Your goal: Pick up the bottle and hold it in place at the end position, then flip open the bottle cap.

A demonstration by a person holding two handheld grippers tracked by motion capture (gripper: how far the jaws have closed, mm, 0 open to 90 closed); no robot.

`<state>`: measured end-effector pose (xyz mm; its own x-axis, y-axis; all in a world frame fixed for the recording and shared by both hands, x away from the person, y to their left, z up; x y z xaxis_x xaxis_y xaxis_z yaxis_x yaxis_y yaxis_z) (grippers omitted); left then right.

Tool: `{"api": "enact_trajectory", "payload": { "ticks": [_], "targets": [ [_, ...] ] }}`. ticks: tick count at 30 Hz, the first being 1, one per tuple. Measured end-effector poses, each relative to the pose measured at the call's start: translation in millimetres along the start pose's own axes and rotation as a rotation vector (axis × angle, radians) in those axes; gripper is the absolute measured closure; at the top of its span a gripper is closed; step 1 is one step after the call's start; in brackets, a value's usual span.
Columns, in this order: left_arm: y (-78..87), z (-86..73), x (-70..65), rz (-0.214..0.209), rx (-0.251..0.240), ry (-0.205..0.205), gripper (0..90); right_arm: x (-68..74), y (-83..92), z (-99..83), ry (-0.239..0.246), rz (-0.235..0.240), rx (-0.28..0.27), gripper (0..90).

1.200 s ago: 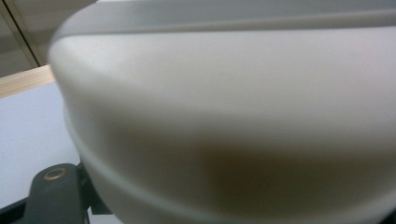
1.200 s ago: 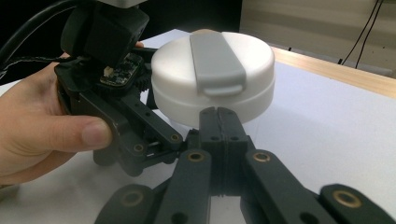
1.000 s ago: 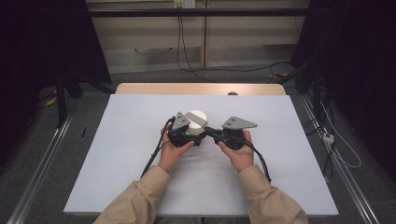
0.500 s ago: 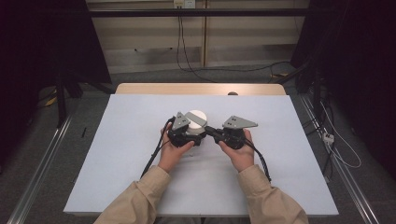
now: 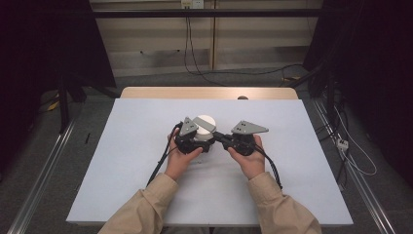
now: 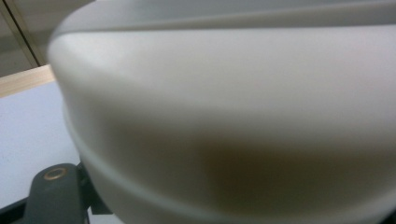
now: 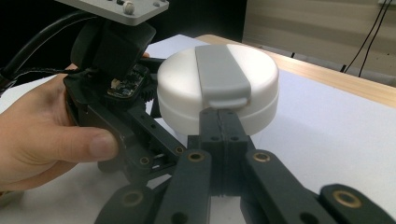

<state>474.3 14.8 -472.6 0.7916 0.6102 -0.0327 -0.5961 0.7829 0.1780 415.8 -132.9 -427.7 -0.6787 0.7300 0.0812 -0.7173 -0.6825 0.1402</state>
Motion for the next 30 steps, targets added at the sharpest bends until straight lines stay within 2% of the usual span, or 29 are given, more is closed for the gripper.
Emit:
{"api": "enact_trajectory", "payload": {
  "ticks": [30],
  "targets": [
    [1.0,-1.0,-0.4,0.005,-0.006,-0.006,18.4,-0.5,-3.6,17.7,0.006,0.006,-0.042,90.0]
  ]
}}
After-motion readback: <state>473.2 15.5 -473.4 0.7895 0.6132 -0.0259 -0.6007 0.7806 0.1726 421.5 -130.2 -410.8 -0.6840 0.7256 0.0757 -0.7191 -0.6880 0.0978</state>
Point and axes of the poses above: each handheld gripper's, and its own axes: y roughly backward along the jaws, z roughly out of its top, x roughly to its left, the point moved 4 cm from there along -y, roughly forward along the jaws, and after that the axes turned 12 degrees about -x, right-handed, at the moved point
